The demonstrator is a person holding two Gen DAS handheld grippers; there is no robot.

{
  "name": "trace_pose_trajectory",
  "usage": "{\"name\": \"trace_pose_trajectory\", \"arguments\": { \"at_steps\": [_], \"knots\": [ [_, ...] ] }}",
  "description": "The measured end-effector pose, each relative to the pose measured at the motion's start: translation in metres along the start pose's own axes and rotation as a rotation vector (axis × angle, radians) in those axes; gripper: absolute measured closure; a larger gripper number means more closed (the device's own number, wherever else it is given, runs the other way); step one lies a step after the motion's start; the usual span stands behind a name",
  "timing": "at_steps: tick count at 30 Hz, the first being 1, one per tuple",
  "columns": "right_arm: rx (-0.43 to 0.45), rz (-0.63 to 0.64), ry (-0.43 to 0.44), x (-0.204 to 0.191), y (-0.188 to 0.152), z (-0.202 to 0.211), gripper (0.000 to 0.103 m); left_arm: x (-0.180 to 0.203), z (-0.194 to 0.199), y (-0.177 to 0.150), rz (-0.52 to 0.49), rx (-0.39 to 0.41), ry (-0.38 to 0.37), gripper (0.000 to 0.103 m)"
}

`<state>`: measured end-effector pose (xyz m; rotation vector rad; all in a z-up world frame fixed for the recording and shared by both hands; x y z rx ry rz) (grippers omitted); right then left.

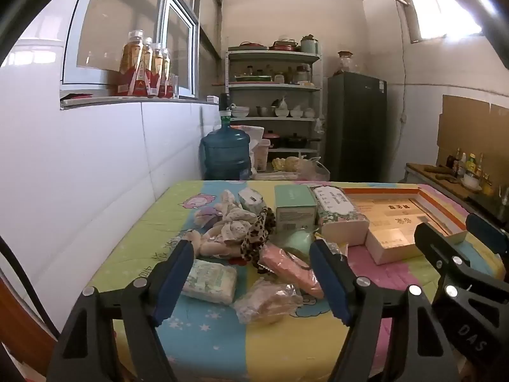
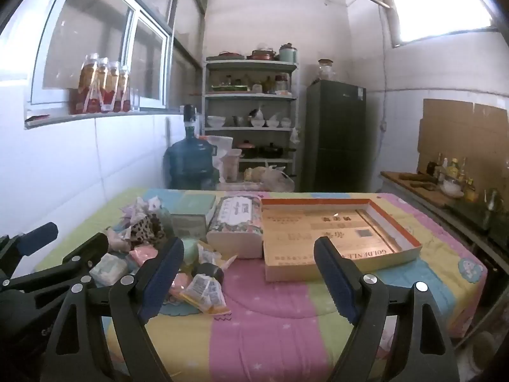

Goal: Organize soft objects

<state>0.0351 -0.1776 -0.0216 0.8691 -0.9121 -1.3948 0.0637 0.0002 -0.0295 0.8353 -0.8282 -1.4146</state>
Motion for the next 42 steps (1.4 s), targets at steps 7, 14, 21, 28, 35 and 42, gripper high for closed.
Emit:
{"name": "trace_pose_trajectory", "arguments": {
  "at_steps": [7,14,21,28,35,42],
  "knots": [
    [0.010,-0.004,-0.002,0.003,0.001,0.004,0.018,-0.001,0.004,0.003,0.000,0.005,-0.004,0.028],
    [0.009,-0.013,-0.007,0.008,0.005,0.012,0.018,0.008,0.007,0.003,-0.001,0.011,-0.011,0.028],
    [0.015,-0.024,0.002,0.014,0.005,0.015,0.018,0.011,0.008,0.002,-0.004,0.013,-0.012,0.028],
    [0.018,-0.023,0.007,0.015,0.005,0.018,0.018,0.012,0.009,0.001,-0.005,0.013,-0.011,0.028],
    [0.018,-0.019,0.008,0.014,0.004,0.019,0.018,0.012,0.009,0.000,-0.003,0.013,-0.011,0.028],
    [0.019,-0.012,0.018,0.010,0.004,0.019,0.018,0.011,0.010,-0.001,0.000,0.013,-0.011,0.028]
  ]
}}
Point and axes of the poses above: each gripper's, at about its wrist camera, not at the fingertips, and z roughly against the way its jaws point, x to its right, y to its top, the point moved 7 cm from there along -z, roughly the way its jaws point, and after that the axes turned 4 degrees about -x, right-handed, at the moved point
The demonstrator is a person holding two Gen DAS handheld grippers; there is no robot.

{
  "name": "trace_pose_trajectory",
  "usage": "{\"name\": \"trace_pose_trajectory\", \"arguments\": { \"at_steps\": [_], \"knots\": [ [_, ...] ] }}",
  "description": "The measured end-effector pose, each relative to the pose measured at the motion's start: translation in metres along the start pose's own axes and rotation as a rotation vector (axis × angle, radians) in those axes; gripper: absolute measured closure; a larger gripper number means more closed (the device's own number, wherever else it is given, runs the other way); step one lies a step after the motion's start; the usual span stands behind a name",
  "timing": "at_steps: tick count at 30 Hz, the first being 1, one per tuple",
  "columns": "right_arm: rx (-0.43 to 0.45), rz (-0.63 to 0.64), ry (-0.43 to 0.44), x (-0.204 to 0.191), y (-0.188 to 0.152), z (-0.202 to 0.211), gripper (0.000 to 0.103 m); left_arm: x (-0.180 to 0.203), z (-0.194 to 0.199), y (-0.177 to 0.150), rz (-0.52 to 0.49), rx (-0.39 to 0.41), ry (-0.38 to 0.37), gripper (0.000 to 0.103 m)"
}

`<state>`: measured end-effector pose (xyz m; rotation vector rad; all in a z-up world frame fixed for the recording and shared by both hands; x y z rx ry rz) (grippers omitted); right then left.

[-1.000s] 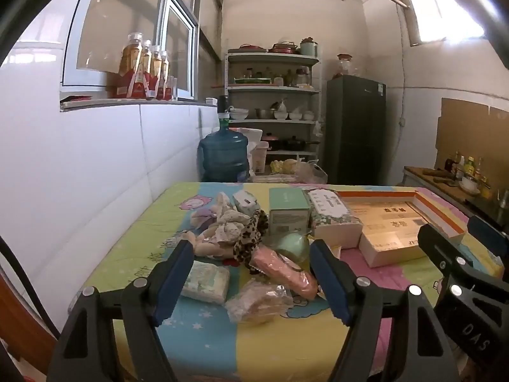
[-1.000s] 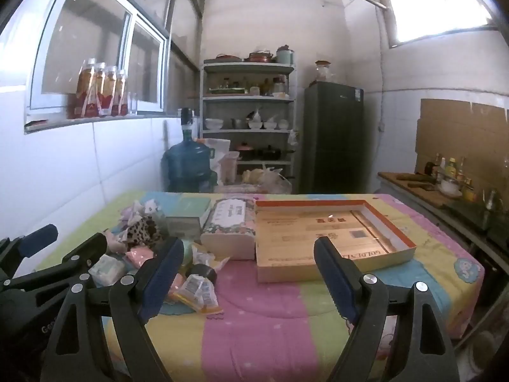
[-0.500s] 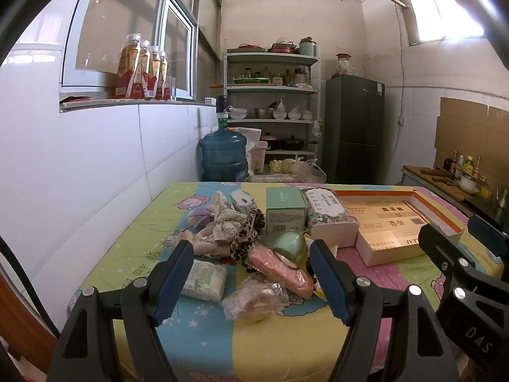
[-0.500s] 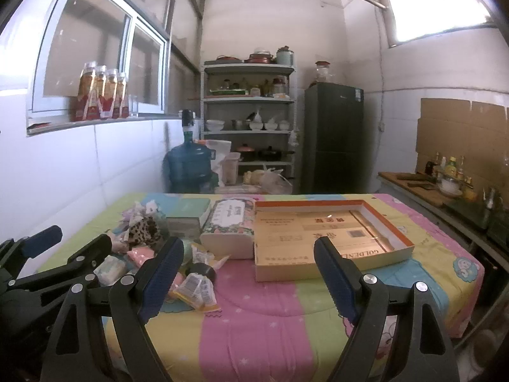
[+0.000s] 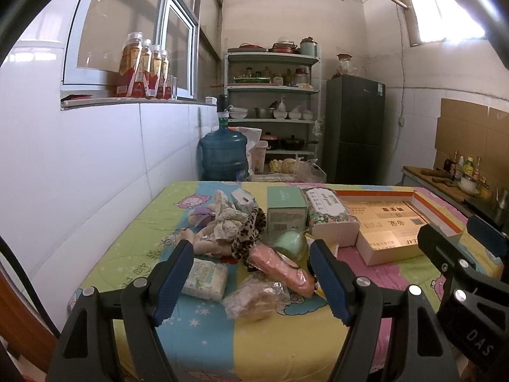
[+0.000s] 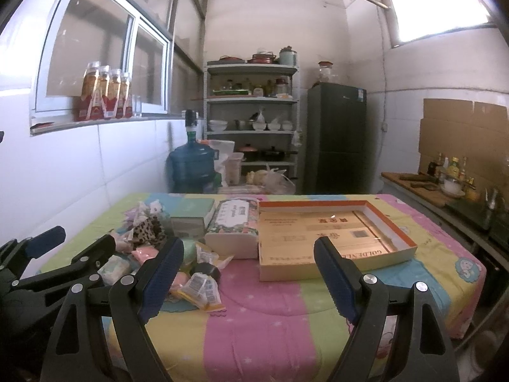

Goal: Organize soft objects

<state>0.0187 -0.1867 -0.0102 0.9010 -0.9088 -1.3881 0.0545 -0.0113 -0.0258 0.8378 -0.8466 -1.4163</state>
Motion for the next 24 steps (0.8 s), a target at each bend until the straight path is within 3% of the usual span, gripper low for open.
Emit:
{"name": "trace_pose_trajectory", "arguments": {
  "at_steps": [24],
  "knots": [
    [0.000,-0.003,0.005,-0.0045,-0.0004,0.0009,0.018,-0.0009,0.0003,-0.0002,0.002,-0.002,-0.001,0.028]
  ]
}}
Point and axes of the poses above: each gripper's, at about its wrist camera, not at the fingertips, and z roughly against the way its jaws point, x to its right, y to its top, the point moved 7 cm from there along -z, roughly the way its jaws point, and after that the axes turned 4 degrees about -x, right-handed, at the moved point
